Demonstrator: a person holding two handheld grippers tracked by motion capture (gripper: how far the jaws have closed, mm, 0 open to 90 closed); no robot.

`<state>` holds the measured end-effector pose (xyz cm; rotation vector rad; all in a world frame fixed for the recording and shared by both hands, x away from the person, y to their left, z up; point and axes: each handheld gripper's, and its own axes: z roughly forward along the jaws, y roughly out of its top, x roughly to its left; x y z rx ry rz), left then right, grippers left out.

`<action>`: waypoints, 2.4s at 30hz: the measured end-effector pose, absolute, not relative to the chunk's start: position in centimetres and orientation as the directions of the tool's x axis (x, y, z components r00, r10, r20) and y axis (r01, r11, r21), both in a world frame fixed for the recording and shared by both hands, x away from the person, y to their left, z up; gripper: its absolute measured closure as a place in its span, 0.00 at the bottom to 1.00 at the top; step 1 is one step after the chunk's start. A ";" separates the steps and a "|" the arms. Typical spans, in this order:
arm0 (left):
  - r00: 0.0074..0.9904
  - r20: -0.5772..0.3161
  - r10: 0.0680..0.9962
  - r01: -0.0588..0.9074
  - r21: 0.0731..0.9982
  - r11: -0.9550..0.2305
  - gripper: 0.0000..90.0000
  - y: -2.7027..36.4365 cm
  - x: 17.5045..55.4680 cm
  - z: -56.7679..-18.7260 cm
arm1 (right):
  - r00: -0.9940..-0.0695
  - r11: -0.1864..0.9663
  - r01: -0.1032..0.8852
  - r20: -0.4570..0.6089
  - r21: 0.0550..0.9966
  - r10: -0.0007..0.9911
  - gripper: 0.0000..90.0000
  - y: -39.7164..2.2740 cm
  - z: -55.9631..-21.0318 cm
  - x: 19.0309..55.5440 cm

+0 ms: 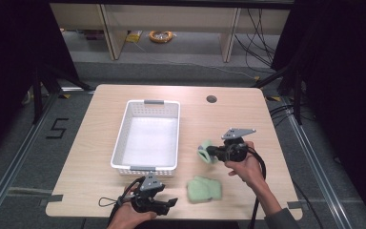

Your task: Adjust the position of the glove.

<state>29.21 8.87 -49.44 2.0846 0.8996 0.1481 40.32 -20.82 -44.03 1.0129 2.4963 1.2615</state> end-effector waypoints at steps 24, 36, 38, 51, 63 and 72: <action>0.727 -0.219 0.650 0.555 0.746 -0.369 0.36 8.5 29.1 -49.2 | -0.874 0.575 0.413 0.128 0.707 0.469 0.85 -18.7 -47.7 32.0; 0.752 -0.212 0.625 0.522 0.771 -0.366 0.43 5.9 30.6 -47.0 | -0.809 0.581 0.475 0.067 0.661 0.584 0.64 -18.1 -47.4 27.0; 0.762 -0.216 0.610 0.522 0.764 -0.380 0.44 5.1 30.9 -47.0 | -0.812 0.589 0.465 0.053 0.661 0.581 0.64 -18.0 -47.5 27.0; 0.733 -0.299 0.611 0.610 0.686 -0.396 0.47 2.1 33.5 -49.1 | -0.761 0.585 0.518 0.025 0.624 0.648 0.61 -17.1 -49.0 27.4; 0.732 -0.323 0.600 0.592 0.737 -0.325 0.90 2.6 33.0 -48.9 | -0.827 0.656 0.410 -0.043 0.634 0.560 0.95 -17.4 -48.0 27.5; 0.760 -0.332 0.559 0.544 0.796 -0.267 0.91 2.6 29.4 -46.7 | -0.802 0.654 0.389 -0.112 0.649 0.587 0.96 -20.4 -45.2 28.0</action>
